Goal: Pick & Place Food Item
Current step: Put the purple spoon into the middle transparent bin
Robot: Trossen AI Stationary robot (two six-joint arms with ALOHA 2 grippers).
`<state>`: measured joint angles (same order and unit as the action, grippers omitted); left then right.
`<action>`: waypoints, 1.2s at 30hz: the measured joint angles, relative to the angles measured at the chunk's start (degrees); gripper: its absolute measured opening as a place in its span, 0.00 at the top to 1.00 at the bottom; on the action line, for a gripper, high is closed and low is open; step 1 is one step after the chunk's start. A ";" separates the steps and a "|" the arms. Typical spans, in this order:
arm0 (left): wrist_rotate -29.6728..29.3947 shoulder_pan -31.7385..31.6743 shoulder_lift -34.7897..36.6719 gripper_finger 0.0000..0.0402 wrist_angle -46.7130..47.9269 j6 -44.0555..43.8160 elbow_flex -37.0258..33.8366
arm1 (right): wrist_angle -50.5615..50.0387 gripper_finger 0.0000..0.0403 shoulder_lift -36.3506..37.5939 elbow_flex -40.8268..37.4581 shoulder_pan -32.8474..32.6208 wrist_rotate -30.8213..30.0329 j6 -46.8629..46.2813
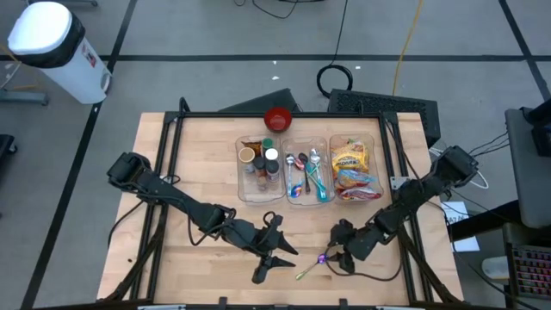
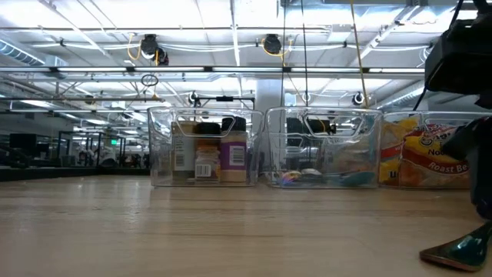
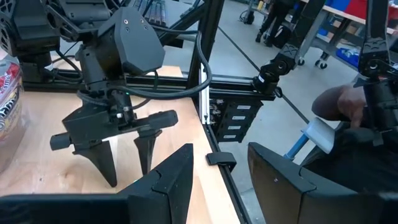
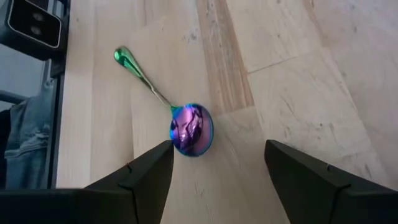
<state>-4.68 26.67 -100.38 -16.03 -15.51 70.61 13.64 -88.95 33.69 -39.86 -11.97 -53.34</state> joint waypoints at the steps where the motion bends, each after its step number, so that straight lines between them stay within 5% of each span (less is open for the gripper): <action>1: -0.01 0.00 0.00 0.60 -0.02 0.02 0.00 | 0.23 0.39 -0.04 0.00 0.00 0.00 0.00; 7: -0.01 0.00 0.00 0.60 0.00 0.02 0.00 | 2.04 0.43 -2.13 0.04 0.03 -0.61 -1.33; 36: -0.01 0.04 0.00 0.60 0.01 -0.09 0.00 | 5.97 0.96 -4.03 -0.07 0.36 5.68 8.71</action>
<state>-4.69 26.71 -100.38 -16.02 -15.60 70.61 19.60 -92.98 33.63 -39.50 -6.28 -44.63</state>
